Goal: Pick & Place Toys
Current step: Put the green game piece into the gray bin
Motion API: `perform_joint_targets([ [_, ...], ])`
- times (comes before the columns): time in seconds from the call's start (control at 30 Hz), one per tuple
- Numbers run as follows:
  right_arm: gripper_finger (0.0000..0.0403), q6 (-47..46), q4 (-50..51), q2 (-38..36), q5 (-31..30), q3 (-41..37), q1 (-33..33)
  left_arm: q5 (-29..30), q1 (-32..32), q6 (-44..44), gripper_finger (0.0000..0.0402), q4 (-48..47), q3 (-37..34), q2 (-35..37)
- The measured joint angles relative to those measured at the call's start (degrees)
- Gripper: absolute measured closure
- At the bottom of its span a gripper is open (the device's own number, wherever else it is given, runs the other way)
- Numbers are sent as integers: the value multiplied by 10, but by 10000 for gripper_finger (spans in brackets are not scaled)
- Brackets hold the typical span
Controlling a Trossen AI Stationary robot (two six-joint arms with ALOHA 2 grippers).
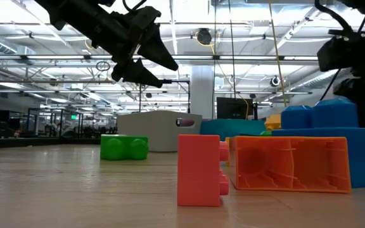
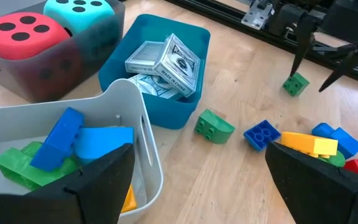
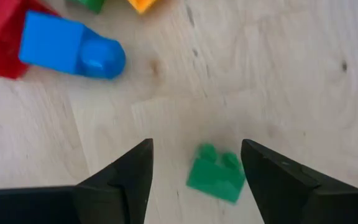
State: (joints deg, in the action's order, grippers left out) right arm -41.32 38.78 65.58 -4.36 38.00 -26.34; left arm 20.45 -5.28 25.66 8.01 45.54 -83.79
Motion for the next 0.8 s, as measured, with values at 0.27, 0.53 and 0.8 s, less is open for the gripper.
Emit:
perform_joint_targets([
  [0.27, 190, -33, -15, 13, -1, -39, -13, 0, 0, 1, 36, -2, 0, 0],
  [0.53, 207, -64, -61, 14, -3, -83, -11, 0, 0, 1, 37, -2, 0, 0],
  [0.8, 289, -60, -79, 12, -6, -84, -11, 0, 0, 1, 36, -2, 0, 0],
])
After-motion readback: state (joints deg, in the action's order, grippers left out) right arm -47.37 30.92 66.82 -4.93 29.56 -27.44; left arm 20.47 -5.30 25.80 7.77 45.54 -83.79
